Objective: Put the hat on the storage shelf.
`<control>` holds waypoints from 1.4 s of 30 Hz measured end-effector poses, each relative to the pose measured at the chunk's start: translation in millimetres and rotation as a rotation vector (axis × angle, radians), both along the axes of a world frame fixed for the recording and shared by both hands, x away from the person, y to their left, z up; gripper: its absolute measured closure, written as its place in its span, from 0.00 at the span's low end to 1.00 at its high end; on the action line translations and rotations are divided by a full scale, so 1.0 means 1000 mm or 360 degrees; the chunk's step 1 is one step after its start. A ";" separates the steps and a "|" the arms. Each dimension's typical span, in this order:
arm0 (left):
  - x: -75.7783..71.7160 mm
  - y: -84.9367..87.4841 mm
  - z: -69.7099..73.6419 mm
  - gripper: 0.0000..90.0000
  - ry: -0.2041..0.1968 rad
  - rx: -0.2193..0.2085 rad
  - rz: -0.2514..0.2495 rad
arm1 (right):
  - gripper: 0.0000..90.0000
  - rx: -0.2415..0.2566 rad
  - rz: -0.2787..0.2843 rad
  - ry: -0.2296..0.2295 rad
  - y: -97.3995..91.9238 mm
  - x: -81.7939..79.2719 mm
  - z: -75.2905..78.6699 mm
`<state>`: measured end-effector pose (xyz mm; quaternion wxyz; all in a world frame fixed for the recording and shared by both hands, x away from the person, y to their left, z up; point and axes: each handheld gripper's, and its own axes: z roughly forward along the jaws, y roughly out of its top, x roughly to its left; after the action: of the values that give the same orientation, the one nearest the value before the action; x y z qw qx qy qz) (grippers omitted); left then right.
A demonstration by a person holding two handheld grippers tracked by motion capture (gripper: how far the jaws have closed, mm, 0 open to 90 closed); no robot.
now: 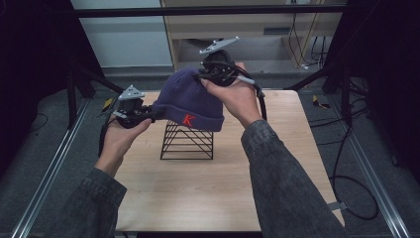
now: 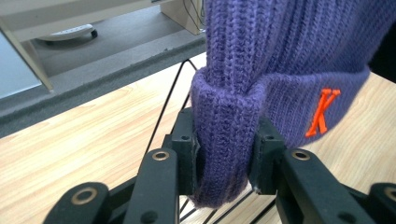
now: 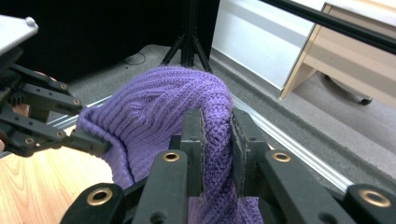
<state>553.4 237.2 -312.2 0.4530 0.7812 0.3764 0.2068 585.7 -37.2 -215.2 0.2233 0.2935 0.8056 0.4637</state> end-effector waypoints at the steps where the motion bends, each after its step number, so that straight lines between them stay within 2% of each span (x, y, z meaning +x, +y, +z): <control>1: 0.000 0.002 -0.001 0.76 0.0009 -0.0011 0.0005 | 0.86 -0.0001 0.0004 0.0002 0.001 0.001 -0.001; 9: -0.001 0.008 -0.014 0.76 0.0045 -0.0012 0.0018 | 0.85 -0.0059 0.0014 0.0031 0.009 0.003 -0.011; 22: -0.004 0.016 -0.026 0.75 0.0073 -0.0012 0.0026 | 0.85 -0.0054 0.0044 0.0063 0.016 -0.001 -0.022; 35: -0.007 0.019 -0.040 0.75 0.0105 -0.0020 0.0014 | 0.85 -0.0093 0.0106 0.0060 0.025 -0.009 -0.024; 42: -0.007 0.019 -0.050 0.75 0.0126 -0.0031 0.0007 | 0.85 -0.0113 0.0119 0.0078 0.026 -0.011 -0.031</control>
<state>546.2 256.2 -361.7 0.4449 0.7835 0.3977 0.1731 574.7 -11.4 -246.2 0.1964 0.2662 0.8372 0.4356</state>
